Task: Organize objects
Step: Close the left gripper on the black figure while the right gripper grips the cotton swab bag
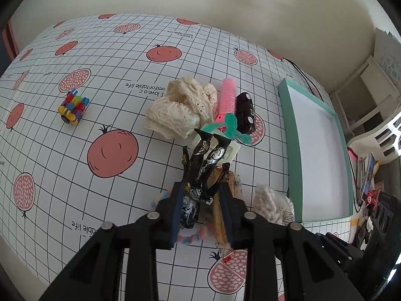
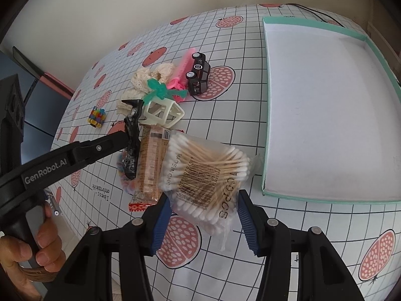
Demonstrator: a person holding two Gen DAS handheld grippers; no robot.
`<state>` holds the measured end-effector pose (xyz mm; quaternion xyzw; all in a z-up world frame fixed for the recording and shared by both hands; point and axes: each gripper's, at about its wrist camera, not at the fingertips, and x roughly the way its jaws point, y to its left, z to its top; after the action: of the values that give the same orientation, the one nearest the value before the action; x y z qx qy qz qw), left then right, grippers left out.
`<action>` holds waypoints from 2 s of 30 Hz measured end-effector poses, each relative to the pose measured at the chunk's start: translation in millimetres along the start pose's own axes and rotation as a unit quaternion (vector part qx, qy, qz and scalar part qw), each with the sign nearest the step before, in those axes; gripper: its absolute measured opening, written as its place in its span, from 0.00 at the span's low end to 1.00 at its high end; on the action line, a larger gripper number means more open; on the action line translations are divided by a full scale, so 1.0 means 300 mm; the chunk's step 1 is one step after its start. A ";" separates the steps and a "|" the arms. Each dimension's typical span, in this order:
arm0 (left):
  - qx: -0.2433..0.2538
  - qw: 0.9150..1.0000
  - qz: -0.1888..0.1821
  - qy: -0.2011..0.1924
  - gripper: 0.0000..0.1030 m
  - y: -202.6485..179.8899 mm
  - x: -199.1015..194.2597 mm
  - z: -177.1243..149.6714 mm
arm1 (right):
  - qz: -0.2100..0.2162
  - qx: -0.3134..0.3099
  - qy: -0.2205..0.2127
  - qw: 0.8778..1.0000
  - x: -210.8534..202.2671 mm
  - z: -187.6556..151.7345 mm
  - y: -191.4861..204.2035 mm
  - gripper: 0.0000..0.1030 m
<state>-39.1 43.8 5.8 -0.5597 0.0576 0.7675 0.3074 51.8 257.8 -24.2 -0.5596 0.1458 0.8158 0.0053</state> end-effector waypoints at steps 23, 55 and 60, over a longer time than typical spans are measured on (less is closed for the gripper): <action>0.078 0.996 0.036 0.006 0.34 -0.075 0.062 -0.011 | -0.004 -0.003 0.005 1.000 0.012 -0.005 0.003 0.53; 0.062 0.998 0.019 -0.004 0.10 -0.014 0.028 0.018 | 0.000 0.001 -0.004 1.000 -0.015 0.002 -0.012 0.53; 0.055 0.998 0.026 -0.008 0.37 -0.006 0.028 0.025 | 0.001 0.003 -0.002 1.000 -0.011 0.000 -0.015 0.53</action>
<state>-45.8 51.8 1.4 -0.5340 0.1114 0.7753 0.3183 53.7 262.5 -22.3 -0.5583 0.1484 0.8162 0.0067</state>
